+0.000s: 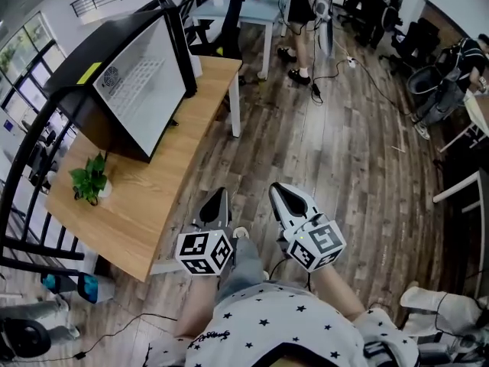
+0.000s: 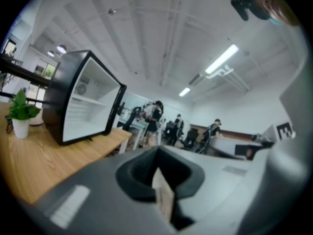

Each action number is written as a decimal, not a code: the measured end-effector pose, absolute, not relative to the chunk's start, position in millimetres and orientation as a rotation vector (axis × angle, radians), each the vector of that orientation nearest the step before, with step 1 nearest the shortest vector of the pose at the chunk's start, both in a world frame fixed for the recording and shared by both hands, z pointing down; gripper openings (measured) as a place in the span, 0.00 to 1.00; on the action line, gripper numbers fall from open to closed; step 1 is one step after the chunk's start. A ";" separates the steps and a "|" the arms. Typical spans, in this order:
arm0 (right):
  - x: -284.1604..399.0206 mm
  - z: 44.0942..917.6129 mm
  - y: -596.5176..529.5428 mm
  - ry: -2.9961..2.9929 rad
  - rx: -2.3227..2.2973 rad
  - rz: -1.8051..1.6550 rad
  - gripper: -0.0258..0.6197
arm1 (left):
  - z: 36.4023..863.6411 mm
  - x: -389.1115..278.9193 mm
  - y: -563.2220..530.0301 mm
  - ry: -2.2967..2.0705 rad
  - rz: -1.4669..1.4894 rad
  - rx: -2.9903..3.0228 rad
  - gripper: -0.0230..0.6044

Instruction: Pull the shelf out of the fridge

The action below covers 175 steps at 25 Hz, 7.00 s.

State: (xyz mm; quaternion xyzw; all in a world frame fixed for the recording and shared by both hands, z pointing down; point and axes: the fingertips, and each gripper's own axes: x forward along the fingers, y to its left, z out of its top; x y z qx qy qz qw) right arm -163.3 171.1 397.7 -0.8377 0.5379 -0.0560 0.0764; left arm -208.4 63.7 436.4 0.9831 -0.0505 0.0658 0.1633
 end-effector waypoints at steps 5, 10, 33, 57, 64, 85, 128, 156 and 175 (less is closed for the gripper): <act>-131.5 400.7 159.5 1.602 -2.525 -0.174 0.08 | 440.1 -178.9 54.6 -0.108 0.202 2.807 0.04; -93.7 402.0 134.8 1.623 -2.535 -0.182 0.08 | 444.6 -142.4 27.7 -0.127 0.208 2.786 0.04; 43.7 378.8 2.8 1.677 -2.434 -0.195 0.08 | 432.1 -8.0 -85.0 -0.134 0.222 2.784 0.04; 69.4 392.6 -130.8 2.034 -2.128 -0.280 0.08 | 440.7 -4.2 -200.6 -0.545 0.202 2.737 0.04; 98.8 387.6 -168.0 2.223 -1.987 -0.279 0.08 | 439.0 10.6 -223.9 -0.756 0.150 2.680 0.04; 95.1 385.6 -251.8 2.616 -1.472 -0.317 0.08 | 428.5 -15.2 -266.6 -1.342 -0.080 2.395 0.04; 92.6 440.9 -377.2 1.863 -0.831 -1.321 0.08 | 441.7 -78.8 -350.6 -1.308 -0.933 1.746 0.25; 93.4 447.8 -421.7 1.662 -0.918 -1.327 0.12 | 442.3 -108.5 -386.7 -1.318 -1.151 1.593 0.17; 92.9 447.3 -420.1 1.667 -0.944 -1.336 0.11 | 444.4 -110.1 -384.6 -1.287 -1.192 1.504 0.11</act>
